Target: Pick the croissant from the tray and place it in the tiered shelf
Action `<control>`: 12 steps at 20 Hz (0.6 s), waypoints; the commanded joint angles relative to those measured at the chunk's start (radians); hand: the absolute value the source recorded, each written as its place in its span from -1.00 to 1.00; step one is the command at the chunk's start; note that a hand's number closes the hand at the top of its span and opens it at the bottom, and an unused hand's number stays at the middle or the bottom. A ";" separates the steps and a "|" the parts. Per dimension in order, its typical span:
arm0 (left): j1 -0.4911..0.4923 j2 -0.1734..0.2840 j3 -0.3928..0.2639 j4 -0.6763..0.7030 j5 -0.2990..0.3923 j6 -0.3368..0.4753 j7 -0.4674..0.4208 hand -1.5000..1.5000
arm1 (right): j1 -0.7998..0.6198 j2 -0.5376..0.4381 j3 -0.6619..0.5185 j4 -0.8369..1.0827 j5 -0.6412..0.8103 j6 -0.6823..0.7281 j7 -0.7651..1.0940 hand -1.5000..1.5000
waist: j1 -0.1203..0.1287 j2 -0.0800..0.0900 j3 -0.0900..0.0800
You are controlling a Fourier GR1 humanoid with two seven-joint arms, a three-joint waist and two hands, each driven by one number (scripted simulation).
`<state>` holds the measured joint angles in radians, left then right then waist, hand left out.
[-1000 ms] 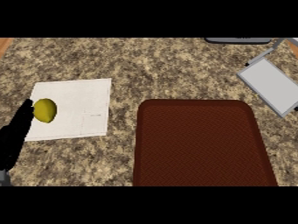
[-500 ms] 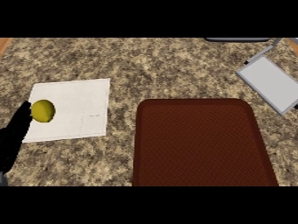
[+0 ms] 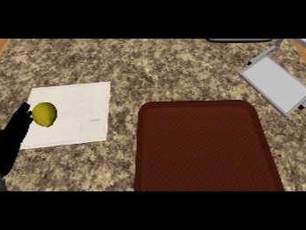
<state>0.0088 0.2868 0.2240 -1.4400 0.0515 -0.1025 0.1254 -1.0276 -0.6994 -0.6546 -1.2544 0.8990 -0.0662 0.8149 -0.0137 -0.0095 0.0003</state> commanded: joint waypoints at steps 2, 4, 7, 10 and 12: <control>0.053 -0.010 0.000 -0.052 -0.001 0.005 0.019 0.00 | 0.109 -0.073 -0.054 -0.275 -0.060 0.171 0.117 -1.00 | -0.015 -0.005 0.000; 0.071 0.003 0.033 0.016 0.018 -0.019 -0.039 0.00 | 0.103 -0.132 -0.101 -0.359 -0.078 0.258 0.192 -1.00 | -0.036 -0.011 -0.002; 0.031 0.007 0.030 -0.007 0.010 0.002 0.005 0.00 | 0.136 -0.194 -0.157 -0.488 -0.125 0.415 0.280 -1.00 | -0.050 -0.014 -0.001; 0.055 -0.017 0.022 -0.031 0.011 0.012 0.004 0.00 | 0.155 -0.207 -0.217 -0.606 -0.221 0.583 0.356 -1.00 | -0.057 -0.020 -0.002; 0.082 0.000 0.037 -0.009 0.006 0.002 -0.012 0.00 | 0.177 -0.223 -0.285 -0.673 -0.265 0.646 0.380 -1.00 | -0.069 -0.023 -0.002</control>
<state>0.0678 0.2796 0.2488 -1.4614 0.0594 -0.0961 0.1249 -0.8660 -0.8655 -0.8624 -1.7950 0.7182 0.3560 1.0262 -0.0652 -0.0267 -0.0007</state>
